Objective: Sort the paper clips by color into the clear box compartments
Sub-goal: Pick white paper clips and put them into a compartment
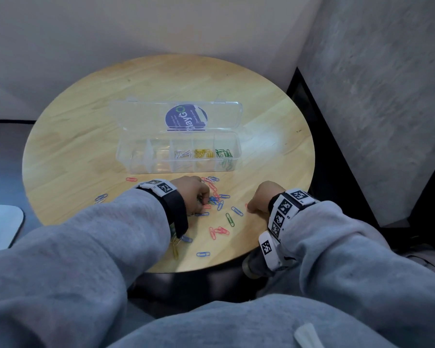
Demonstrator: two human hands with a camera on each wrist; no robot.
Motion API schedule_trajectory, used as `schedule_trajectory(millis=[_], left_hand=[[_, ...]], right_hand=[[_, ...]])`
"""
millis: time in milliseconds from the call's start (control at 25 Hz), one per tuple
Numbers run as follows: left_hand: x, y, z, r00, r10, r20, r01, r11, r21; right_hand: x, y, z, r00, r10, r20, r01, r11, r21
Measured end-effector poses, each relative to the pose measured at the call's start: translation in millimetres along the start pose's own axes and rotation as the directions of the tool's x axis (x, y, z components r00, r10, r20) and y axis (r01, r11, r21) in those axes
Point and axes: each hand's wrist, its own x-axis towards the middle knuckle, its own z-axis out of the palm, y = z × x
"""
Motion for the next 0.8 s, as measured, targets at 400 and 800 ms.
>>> schedule_trajectory(millis=[400,800], left_hand=[[2.5,16.6,0.2,1.000,-0.006,0.023,0.003,0.992,0.129],[-7.5,9.8,-7.0,0.998,-0.052,0.036,0.056,0.989,-0.139]], right_hand=[[-11.5,8.1,-11.8,0.970,-0.167,0.175,0.100,0.936,0.338],[-19.5,-4.1,3.3,0.901,-0.328,0.283,0.066,0.750,0.658]])
